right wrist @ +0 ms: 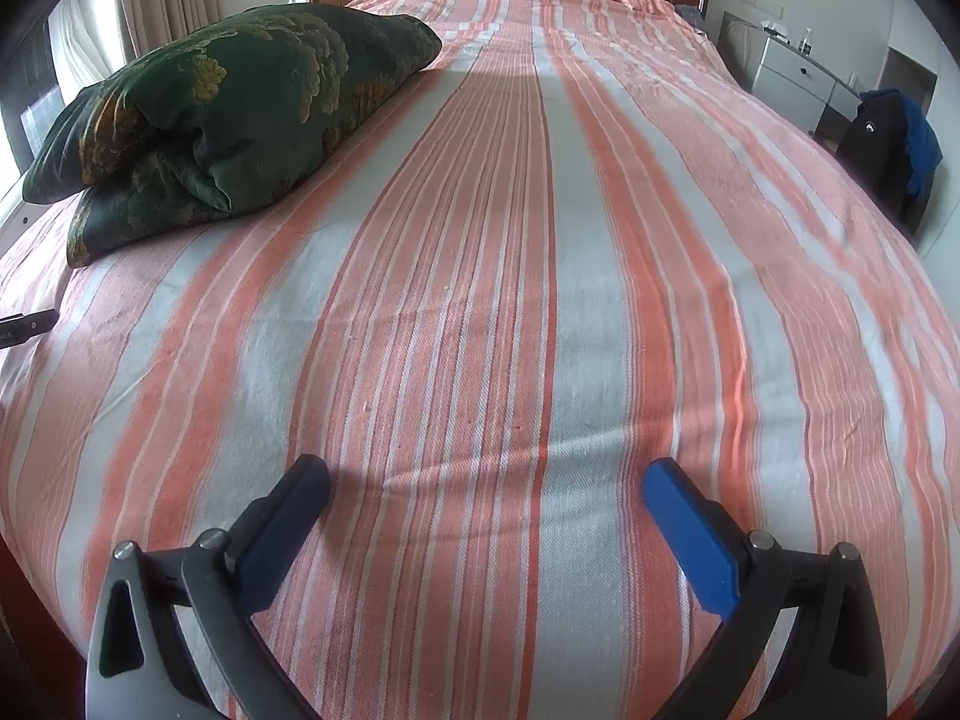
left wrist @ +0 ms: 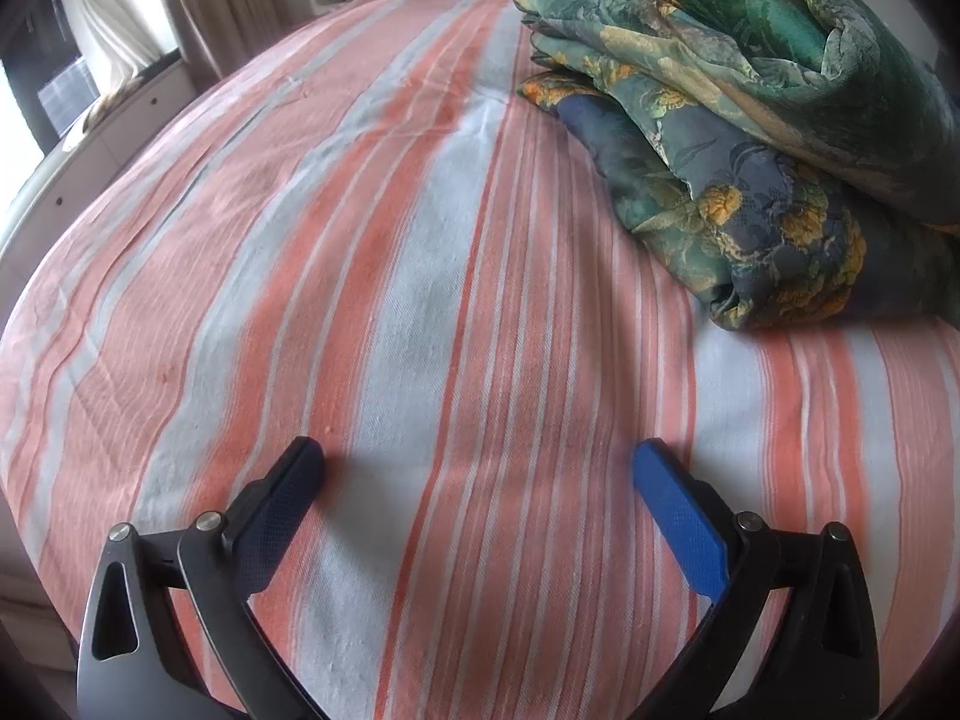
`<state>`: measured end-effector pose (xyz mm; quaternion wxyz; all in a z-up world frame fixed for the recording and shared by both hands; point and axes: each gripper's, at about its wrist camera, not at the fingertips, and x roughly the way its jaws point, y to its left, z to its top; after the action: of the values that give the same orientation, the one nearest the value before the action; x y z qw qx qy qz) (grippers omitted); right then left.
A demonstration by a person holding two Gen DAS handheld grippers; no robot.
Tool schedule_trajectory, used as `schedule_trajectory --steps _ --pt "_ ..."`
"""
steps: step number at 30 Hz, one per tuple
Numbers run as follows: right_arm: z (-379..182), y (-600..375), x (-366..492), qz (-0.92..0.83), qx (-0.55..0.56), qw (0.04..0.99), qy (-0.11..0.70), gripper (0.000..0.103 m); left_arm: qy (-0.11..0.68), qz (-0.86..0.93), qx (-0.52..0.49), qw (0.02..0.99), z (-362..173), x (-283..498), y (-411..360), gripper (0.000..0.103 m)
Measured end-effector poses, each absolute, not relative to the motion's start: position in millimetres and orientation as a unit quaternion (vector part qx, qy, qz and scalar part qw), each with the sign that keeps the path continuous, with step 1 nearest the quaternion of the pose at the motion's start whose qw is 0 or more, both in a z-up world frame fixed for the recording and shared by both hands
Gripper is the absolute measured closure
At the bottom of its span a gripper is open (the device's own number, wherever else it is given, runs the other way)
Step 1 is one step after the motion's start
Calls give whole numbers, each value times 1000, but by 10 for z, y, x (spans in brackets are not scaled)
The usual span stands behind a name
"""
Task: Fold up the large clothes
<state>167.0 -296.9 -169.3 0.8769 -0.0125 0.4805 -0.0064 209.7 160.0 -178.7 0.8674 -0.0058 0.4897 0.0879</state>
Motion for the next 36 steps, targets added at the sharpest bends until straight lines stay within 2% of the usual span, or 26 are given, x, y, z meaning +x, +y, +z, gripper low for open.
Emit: schedule_trajectory --steps 14,16,21,25,28,31,36 --pt "-1716 -2972 1663 -3 -10 878 478 0 513 75 -13 855 -1731 2141 1654 1" --pt "-1686 -2996 1686 5 -8 872 489 0 510 44 -57 857 -1535 2149 1765 2" --pt "-1483 -3254 1739 9 56 873 485 0 406 -86 -214 885 -749 2268 2126 1" --pt "-1252 -3380 1817 26 101 881 461 0 391 -153 -251 872 -523 2654 2118 1" --pt "-1099 -3357 1890 60 119 887 442 0 414 -183 -253 855 -663 2944 1937 1" --pt "-939 -3350 2034 108 149 886 425 0 451 -189 -269 830 -1041 3109 1819 1" --pt "-792 -3453 2557 199 261 853 407 0 478 -174 -268 818 -1484 3213 1765 0"
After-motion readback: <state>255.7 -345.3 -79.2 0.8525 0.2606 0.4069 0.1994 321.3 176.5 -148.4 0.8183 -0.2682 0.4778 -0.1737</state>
